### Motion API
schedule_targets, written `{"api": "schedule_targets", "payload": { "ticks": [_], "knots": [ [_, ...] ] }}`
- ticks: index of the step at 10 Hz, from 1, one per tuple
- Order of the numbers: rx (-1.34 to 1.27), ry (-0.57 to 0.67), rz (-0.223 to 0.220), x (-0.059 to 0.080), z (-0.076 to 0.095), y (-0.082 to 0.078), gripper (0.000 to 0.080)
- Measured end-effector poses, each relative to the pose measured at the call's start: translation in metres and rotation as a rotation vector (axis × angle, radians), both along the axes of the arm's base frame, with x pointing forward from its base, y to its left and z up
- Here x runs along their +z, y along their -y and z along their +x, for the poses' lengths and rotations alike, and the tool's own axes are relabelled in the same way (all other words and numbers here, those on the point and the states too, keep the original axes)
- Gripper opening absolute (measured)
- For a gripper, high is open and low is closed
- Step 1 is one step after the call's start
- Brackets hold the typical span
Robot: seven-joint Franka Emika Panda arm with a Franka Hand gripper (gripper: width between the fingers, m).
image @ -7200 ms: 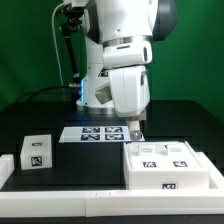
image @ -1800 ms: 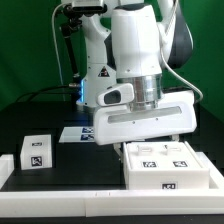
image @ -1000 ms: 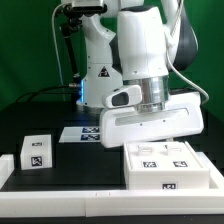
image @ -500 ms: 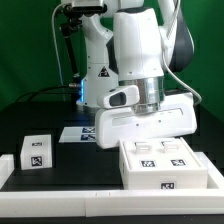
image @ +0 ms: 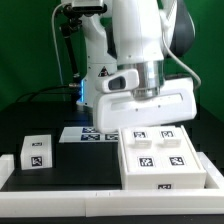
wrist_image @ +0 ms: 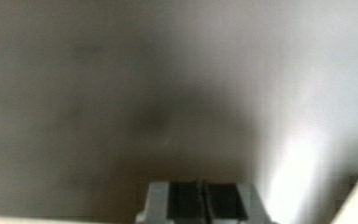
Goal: Assemble cabinet
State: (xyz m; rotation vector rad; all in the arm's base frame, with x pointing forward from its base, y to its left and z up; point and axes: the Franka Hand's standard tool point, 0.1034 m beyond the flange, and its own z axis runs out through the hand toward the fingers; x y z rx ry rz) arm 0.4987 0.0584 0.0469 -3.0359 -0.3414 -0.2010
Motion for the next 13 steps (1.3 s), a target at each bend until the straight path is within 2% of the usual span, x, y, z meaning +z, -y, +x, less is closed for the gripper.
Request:
{"api": "schedule_targets", "payload": {
  "ticks": [3, 6, 7, 11, 13],
  "knots": [
    [0.006, 0.014, -0.007, 0.038, 0.01, 0.005, 0.0002],
    [0.016, 0.018, -0.01, 0.066, 0.023, 0.007, 0.0002],
    [0.017, 0.027, -0.01, 0.069, 0.027, 0.007, 0.0002],
    [0.018, 0.02, -0.01, 0.065, 0.023, 0.007, 0.0002],
    [0.02, -0.01, -0.009, 0.072, 0.03, 0.013, 0.0002]
  ]
}}
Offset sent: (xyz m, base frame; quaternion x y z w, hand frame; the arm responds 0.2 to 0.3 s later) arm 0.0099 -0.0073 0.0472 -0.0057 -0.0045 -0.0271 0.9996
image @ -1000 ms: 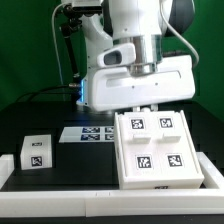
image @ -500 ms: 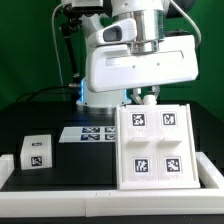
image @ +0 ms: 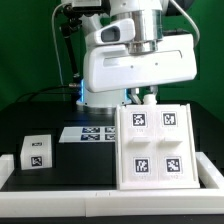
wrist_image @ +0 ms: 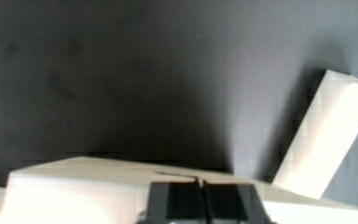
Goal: Assemble cabinet
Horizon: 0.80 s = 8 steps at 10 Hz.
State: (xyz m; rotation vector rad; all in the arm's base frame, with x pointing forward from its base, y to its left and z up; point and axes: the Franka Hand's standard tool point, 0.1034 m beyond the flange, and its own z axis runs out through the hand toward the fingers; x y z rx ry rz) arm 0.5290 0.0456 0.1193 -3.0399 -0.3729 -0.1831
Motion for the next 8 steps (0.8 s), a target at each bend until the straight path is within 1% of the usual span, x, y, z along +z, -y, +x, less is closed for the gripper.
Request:
{"api": "schedule_targets", "payload": {
  "ticks": [1, 3, 5, 8],
  "knots": [
    [0.004, -0.013, 0.001, 0.005, 0.004, 0.004, 0.0002],
    [0.002, -0.034, 0.004, 0.012, 0.008, 0.003, 0.0002],
    [-0.002, -0.043, 0.007, 0.016, 0.01, -0.002, 0.0002],
    [-0.016, -0.043, 0.011, 0.02, 0.013, -0.015, 0.0002]
  ]
}}
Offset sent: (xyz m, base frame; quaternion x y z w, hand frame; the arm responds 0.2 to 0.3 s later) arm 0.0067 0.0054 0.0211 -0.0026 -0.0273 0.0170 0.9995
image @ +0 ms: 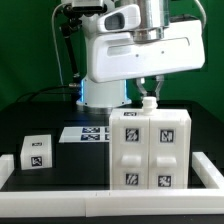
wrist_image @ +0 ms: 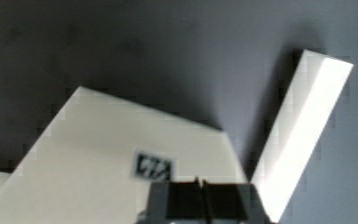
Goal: Assemble cabinet
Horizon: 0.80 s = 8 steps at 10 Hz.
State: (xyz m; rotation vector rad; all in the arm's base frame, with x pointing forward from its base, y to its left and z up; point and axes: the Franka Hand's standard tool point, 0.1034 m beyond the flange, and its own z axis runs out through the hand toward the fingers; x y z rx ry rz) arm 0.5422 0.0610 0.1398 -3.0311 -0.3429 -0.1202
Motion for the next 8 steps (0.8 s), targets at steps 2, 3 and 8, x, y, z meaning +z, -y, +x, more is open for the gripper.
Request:
{"api": "schedule_targets", "payload": {
  "ticks": [2, 3, 8],
  "knots": [
    [0.001, 0.003, 0.001, 0.001, 0.003, -0.001, 0.0002],
    [0.001, 0.002, 0.001, 0.0, 0.003, -0.001, 0.0002],
    [-0.055, -0.069, -0.011, -0.03, -0.046, 0.005, 0.0414]
  ]
}}
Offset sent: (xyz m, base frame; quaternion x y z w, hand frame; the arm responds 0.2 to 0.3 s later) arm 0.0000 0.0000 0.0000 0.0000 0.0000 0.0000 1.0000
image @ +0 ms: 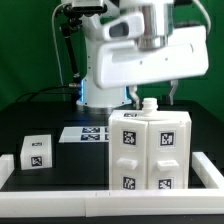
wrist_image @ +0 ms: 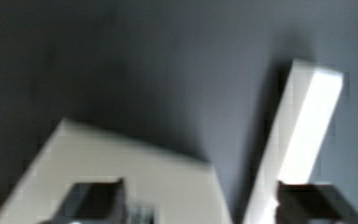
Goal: Assemble cabinet
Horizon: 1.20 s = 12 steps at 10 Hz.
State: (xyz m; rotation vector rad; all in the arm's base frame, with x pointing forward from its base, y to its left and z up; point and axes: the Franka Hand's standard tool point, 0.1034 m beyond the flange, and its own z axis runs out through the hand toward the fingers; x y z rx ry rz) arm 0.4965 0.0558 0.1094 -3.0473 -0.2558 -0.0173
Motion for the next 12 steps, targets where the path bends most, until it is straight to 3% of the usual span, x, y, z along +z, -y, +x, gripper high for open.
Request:
{"api": "schedule_targets", "payload": {
  "ticks": [1, 2, 3, 5, 6, 11, 12],
  "knots": [
    [0.005, -0.023, -0.008, -0.004, -0.021, 0.013, 0.0596],
    [0.006, -0.043, -0.015, -0.007, -0.039, 0.029, 0.0722],
    [0.013, -0.054, -0.021, -0.008, -0.055, 0.046, 0.0784],
    [0.038, -0.054, -0.028, -0.008, -0.072, 0.091, 0.0795],
    [0.049, -0.05, -0.03, -0.009, -0.076, 0.104, 0.0795],
    [0.063, -0.048, -0.03, -0.01, -0.075, 0.105, 0.0797],
    [0.094, -0.052, -0.029, -0.019, -0.079, 0.115, 0.0797]
  ]
}}
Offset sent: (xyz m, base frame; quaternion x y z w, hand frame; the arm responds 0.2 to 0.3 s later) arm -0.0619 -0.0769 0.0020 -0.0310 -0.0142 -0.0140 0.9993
